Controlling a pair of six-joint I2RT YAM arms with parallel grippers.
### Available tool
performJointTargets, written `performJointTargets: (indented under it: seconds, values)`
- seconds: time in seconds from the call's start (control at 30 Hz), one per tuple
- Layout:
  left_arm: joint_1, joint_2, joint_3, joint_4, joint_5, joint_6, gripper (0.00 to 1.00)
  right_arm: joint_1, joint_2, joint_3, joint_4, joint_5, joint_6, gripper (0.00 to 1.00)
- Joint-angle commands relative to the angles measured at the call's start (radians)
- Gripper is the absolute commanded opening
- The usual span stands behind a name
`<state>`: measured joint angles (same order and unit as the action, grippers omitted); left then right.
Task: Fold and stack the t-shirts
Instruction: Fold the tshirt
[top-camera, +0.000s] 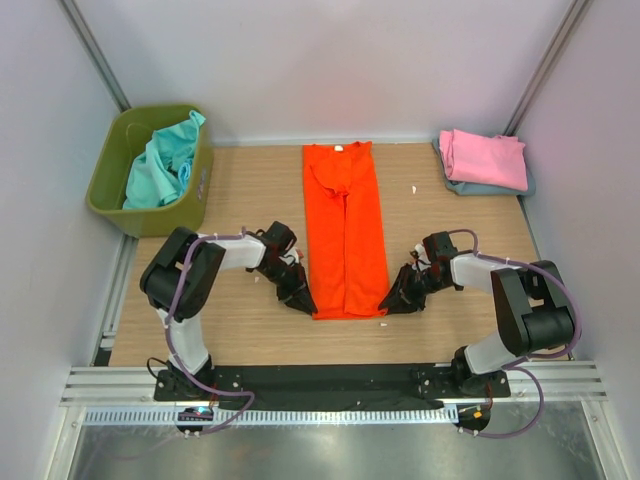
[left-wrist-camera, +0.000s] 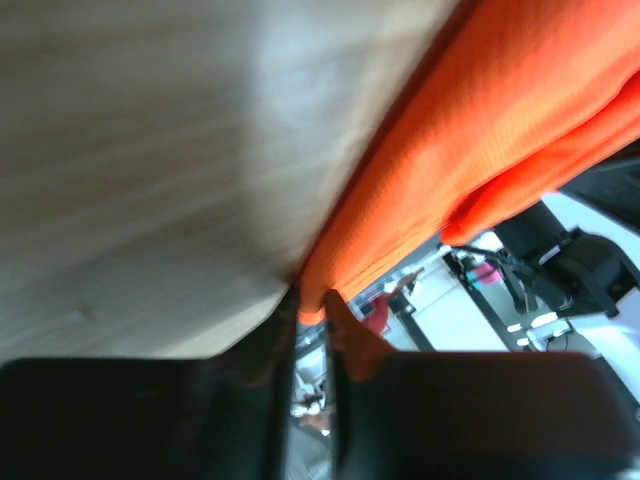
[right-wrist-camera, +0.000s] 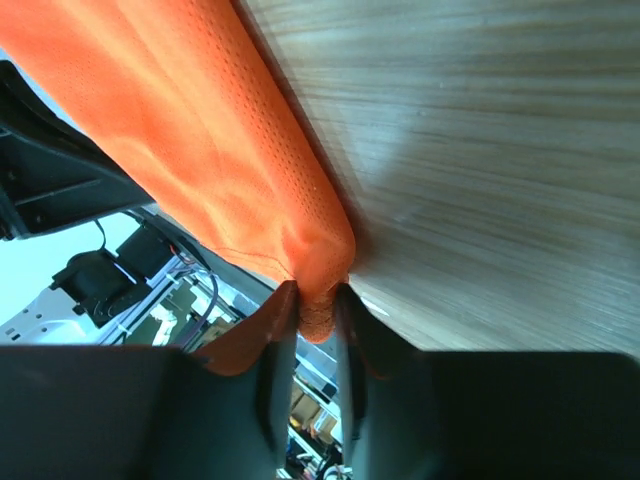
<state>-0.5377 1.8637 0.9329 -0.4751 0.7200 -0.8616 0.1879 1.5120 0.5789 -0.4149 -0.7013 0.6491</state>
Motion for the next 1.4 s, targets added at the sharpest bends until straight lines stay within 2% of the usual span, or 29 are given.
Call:
performJointTargets:
  seconds: [0.0,0.07,0.13,0.23,0.27,0.53,0.83,1.07,1.37]
  values:
    - [-0.005,0.028,0.007,0.036,-0.04,-0.002,0.1,-0.002,-0.012,-0.004,0.028,-0.001,-0.005,0.25]
    - [-0.007,0.029,0.014,0.035,-0.037,0.001,0.0,-0.002,-0.015,0.007,0.028,-0.009,-0.009,0.18]
    - [-0.005,0.025,0.024,0.032,-0.036,0.003,0.0,-0.002,-0.019,0.015,0.024,-0.009,-0.012,0.15]
    - [-0.005,-0.001,0.035,0.027,-0.033,0.019,0.0,-0.002,-0.036,0.022,0.016,0.0,-0.026,0.02]
    - [-0.004,-0.011,0.037,0.023,-0.033,0.025,0.0,-0.002,-0.042,0.024,0.005,0.003,-0.029,0.01]
    - [0.096,-0.155,0.127,-0.101,-0.042,0.163,0.0,-0.004,-0.101,0.151,-0.073,-0.004,-0.106,0.02]
    - [0.165,-0.161,0.273,-0.161,-0.059,0.233,0.0,-0.013,-0.043,0.366,-0.114,-0.006,-0.143,0.02]
    - [0.245,-0.061,0.408,-0.146,-0.065,0.257,0.0,-0.042,0.071,0.524,-0.006,0.002,-0.103,0.01]
    - [0.249,0.167,0.675,-0.14,-0.074,0.325,0.0,-0.068,0.266,0.677,0.044,0.019,-0.161,0.01]
